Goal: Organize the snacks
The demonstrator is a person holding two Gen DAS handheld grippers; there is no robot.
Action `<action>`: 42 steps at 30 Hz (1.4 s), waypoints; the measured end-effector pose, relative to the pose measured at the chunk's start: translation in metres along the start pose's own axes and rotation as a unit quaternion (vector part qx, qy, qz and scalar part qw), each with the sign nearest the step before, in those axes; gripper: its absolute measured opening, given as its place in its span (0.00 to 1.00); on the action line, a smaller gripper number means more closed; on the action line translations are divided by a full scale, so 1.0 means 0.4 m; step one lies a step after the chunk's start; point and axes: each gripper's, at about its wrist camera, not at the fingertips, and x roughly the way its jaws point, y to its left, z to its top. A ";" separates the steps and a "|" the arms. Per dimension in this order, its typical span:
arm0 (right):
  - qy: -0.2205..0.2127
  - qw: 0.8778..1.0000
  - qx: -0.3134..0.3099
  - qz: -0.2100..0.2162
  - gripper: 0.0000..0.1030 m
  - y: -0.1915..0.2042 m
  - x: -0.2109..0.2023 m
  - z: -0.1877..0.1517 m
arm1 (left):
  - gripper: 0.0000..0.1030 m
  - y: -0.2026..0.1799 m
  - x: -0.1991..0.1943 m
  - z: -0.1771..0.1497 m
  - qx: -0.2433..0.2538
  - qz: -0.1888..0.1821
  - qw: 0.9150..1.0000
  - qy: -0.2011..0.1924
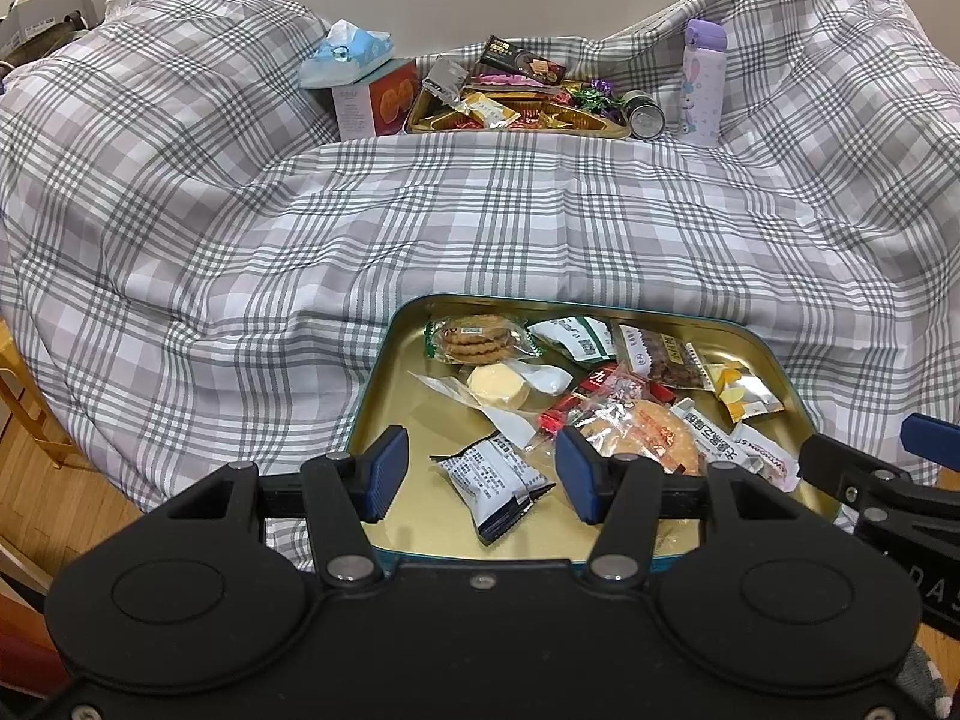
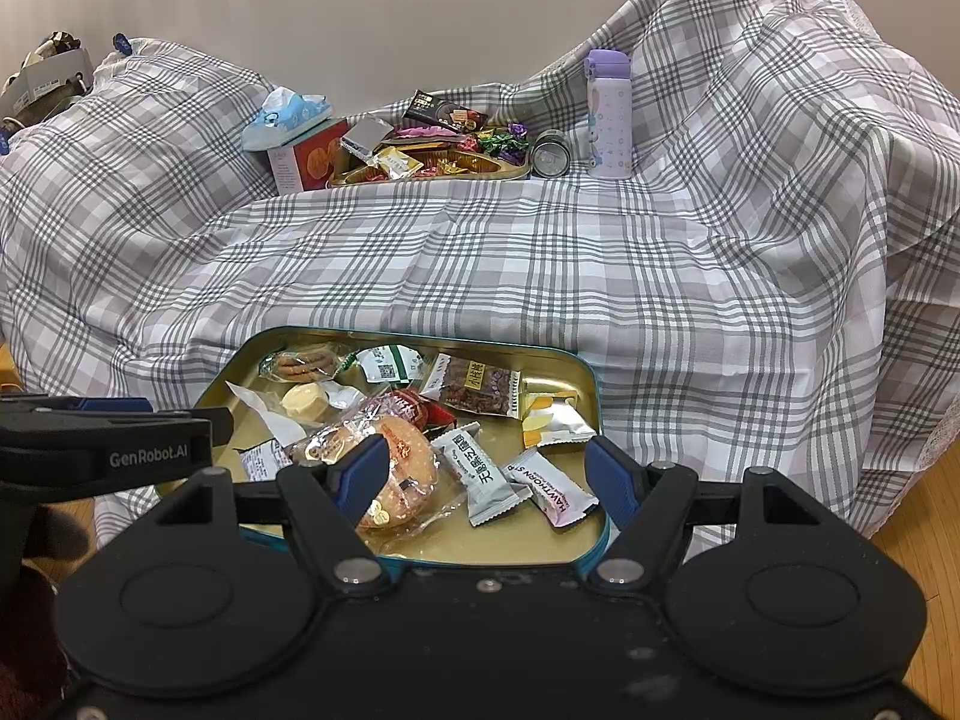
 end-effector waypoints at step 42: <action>0.008 1.000 -0.001 0.005 0.72 -0.004 0.009 -0.006 | 0.58 0.006 0.007 -0.006 0.009 0.004 1.000 0.002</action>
